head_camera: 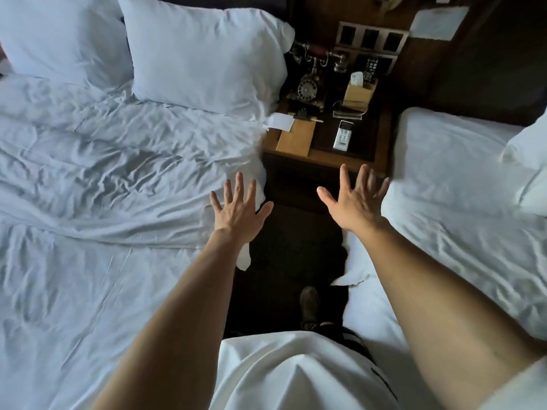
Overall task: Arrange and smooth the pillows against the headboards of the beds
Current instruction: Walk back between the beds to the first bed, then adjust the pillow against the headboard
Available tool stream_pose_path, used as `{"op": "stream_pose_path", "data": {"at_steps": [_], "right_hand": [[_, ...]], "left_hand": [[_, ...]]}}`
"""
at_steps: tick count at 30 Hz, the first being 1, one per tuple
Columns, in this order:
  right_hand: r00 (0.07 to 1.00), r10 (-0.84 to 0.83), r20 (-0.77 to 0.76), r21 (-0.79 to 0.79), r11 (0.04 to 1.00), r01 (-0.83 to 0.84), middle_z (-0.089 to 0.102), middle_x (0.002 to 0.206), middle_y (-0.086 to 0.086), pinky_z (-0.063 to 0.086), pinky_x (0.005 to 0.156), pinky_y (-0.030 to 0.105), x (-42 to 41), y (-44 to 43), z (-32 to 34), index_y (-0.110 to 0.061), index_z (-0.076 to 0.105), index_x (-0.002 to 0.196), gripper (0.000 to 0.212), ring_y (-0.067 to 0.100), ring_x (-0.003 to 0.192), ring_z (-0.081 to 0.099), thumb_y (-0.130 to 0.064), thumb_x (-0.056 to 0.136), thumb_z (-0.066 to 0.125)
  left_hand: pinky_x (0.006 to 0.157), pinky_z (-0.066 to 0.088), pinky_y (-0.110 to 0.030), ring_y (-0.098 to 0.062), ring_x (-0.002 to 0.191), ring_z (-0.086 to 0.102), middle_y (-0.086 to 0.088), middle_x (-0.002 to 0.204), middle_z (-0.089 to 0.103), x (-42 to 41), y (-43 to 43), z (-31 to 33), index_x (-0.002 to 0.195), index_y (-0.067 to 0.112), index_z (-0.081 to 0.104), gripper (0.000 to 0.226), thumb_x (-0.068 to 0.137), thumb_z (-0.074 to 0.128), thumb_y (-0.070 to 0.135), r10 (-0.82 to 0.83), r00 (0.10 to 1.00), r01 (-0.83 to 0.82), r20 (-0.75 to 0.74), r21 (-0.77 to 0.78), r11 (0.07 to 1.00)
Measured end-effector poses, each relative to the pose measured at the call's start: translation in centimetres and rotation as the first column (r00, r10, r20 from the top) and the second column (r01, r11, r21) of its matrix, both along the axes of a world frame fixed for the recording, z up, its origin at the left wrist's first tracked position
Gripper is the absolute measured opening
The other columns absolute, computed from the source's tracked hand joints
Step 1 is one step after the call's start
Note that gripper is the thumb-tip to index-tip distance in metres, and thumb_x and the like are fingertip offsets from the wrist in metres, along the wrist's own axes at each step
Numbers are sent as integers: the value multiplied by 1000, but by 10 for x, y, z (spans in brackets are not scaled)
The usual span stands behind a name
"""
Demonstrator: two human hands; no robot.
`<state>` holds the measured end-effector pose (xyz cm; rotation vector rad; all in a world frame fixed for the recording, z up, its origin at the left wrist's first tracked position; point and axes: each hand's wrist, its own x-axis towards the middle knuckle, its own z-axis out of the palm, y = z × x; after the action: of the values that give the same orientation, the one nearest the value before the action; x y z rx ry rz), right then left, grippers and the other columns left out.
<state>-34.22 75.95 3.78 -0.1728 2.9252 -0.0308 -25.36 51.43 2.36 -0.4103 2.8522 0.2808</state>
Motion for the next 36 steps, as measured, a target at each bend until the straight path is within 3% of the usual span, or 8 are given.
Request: {"op": "stream_pose_path", "data": {"at_steps": [9,15,21,26,30,33,36], "right_hand": [[985,174,-13,44,984,-173,1,165,24,-8,119,63,-131,-27,18,-26,1,160,92,38,153,-3,-81,87,8],[968,253,2,7,968,-253,-4,166,22,-20,114,59,-201,-81,15,-27,-2,160,93,36,154,-8,-82,86,5],[958,284,30,13,959,-285,3,167,20,-14,118,63,-307,-163,9,-28,9,160,95,33,154,-2,-83,83,-3],[967,252,40,11,967,-253,3,167,17,-9,119,61,-419,-247,2,-28,5,160,112,31,154,-1,-84,66,-18],[967,250,-56,-38,967,-252,12,166,16,-5,120,59,-506,-314,3,-27,11,160,97,30,153,5,-81,80,1],[959,217,-181,-138,960,-244,28,160,19,9,119,61,-569,-354,-1,-24,27,157,86,35,148,24,-75,88,19],[923,194,-333,-153,955,-256,50,138,29,35,101,65,-615,-369,-9,-10,55,141,76,50,117,54,-68,95,36]], "left_hand": [[117,-13,-61,-30,154,-18,-2,168,-19,-79,-21,14,161,31,-1,78,97,22,71,179,984,-179,0,7,984],[120,-9,-62,-30,155,-15,0,168,-19,-150,-77,16,161,30,-2,81,95,18,73,221,975,-221,-14,-22,975],[121,-5,-62,-29,156,-10,0,169,-15,-264,-179,11,161,29,0,80,97,20,72,258,965,-259,-42,-35,965],[120,-7,-62,-29,156,-11,1,169,-17,-375,-293,-7,161,31,-1,80,95,19,73,270,961,-273,-49,-49,961],[121,-5,-61,-29,156,-10,3,168,-19,-469,-379,-6,161,32,-3,80,95,19,73,218,973,-225,-74,-119,967],[123,4,-58,-32,156,-7,4,167,-21,-540,-440,6,161,32,-4,80,96,23,71,157,984,-167,-86,-127,978],[122,14,-58,-36,155,-6,2,168,-21,-602,-488,18,161,29,-5,76,102,30,61,130,988,-143,-89,-150,978]]}}
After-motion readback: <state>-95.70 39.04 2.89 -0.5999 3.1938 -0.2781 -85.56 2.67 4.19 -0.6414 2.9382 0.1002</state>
